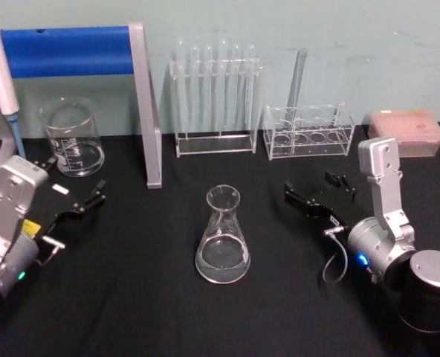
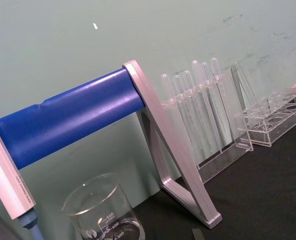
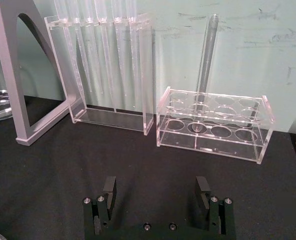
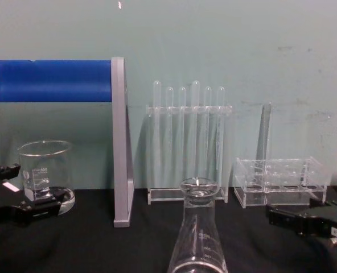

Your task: Grasp the erlenmeyer flask with one hand, shake it three times, then place it back.

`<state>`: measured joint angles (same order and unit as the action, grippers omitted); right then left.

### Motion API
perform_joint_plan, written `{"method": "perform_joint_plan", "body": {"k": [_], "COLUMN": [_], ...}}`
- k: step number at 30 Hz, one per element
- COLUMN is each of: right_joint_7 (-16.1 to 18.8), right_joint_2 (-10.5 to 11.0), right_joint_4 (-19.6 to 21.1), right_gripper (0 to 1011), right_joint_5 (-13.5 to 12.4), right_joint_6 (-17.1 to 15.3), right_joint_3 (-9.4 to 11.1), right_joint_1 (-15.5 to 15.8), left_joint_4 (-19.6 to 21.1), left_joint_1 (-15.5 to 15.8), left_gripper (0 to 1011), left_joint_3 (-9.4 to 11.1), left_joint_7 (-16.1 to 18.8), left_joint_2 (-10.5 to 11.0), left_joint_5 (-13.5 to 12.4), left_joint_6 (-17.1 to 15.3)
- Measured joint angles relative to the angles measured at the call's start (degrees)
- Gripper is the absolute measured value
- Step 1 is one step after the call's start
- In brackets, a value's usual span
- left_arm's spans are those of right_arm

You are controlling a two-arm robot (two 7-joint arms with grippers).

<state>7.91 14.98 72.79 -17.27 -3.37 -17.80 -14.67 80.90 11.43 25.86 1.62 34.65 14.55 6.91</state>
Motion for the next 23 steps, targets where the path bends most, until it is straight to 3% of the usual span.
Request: {"method": "perform_joint_plan", "body": {"k": [23], "right_joint_7": [0.0], "right_joint_2": [0.0], "right_joint_4": [0.0], "right_gripper": [1000], "right_joint_5": [0.0], "right_joint_6": [0.0], "right_joint_3": [0.0], "right_joint_1": [0.0], "left_joint_4": [0.0], "left_joint_1": [0.0], "left_gripper": [1001], "left_joint_3": [0.0], "left_joint_7": [0.0], "left_joint_2": [0.0], "left_joint_5": [0.0], "left_joint_6": [0.0]}}
